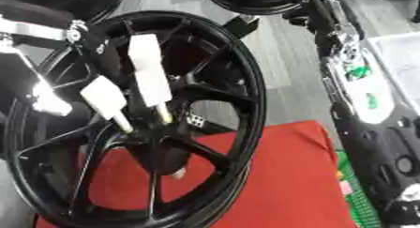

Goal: Pull the pin out of the wheel hub.

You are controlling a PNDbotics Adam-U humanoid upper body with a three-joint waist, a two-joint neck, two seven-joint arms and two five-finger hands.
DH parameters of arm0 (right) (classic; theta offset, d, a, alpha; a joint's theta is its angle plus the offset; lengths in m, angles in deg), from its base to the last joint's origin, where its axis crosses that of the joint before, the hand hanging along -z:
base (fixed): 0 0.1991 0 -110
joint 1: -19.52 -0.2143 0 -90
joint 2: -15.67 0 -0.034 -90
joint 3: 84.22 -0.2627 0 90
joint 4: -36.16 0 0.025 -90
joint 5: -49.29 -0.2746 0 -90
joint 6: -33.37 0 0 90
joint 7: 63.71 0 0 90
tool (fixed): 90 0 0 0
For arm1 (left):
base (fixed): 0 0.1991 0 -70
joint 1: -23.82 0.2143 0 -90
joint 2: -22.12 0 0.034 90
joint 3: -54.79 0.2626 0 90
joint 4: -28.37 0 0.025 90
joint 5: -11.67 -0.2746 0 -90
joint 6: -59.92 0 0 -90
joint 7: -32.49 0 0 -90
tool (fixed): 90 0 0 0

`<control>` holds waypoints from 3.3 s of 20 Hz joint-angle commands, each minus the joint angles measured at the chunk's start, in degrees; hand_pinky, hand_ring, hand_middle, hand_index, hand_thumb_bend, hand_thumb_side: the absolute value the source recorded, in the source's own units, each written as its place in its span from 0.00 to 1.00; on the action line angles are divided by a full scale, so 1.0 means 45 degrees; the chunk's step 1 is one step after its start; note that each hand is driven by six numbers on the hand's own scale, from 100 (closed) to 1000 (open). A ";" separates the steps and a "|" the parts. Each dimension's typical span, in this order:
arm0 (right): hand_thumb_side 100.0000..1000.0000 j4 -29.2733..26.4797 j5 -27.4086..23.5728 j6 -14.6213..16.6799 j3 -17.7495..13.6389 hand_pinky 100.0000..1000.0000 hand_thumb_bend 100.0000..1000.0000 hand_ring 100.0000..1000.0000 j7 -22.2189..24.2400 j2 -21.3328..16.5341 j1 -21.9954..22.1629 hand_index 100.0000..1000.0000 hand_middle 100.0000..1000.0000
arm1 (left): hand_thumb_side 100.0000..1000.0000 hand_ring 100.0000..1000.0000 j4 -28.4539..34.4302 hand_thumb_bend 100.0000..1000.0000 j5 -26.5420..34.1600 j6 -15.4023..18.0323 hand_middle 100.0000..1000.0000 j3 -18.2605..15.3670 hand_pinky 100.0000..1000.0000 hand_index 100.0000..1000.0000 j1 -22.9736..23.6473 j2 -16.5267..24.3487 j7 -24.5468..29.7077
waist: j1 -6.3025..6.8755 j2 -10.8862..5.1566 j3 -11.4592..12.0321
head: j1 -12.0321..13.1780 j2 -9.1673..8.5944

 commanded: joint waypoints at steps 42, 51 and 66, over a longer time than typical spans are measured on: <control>0.65 -0.0125 0.0047 0.0047 -0.0065 0.74 0.00 0.59 0.0050 -0.0205 -0.0209 0.69 0.65 | 0.00 0.59 -0.0233 0.36 -0.1379 0.0878 0.53 0.0052 0.59 0.58 -0.0368 -0.0647 -0.0842 | -0.0099 -0.0200 -0.0066 | 0.0086 -0.0544; 0.65 -0.0127 0.0040 0.0043 -0.0070 0.74 0.00 0.59 0.0052 -0.0214 -0.0214 0.69 0.65 | 0.00 0.54 -0.0259 0.31 -0.1712 0.0934 0.44 0.0133 0.54 0.45 -0.0335 -0.0701 -0.1206 | -0.0099 -0.0188 -0.0079 | 0.0103 -0.0557; 0.65 -0.0139 0.0027 0.0042 -0.0089 0.74 0.00 0.59 0.0015 -0.0252 -0.0175 0.69 0.65 | 0.00 0.52 0.0558 0.33 -0.1278 0.0412 0.42 -0.0209 0.53 0.37 -0.0402 -0.0200 -0.1672 | -0.0079 -0.0210 -0.0035 | 0.0094 -0.0551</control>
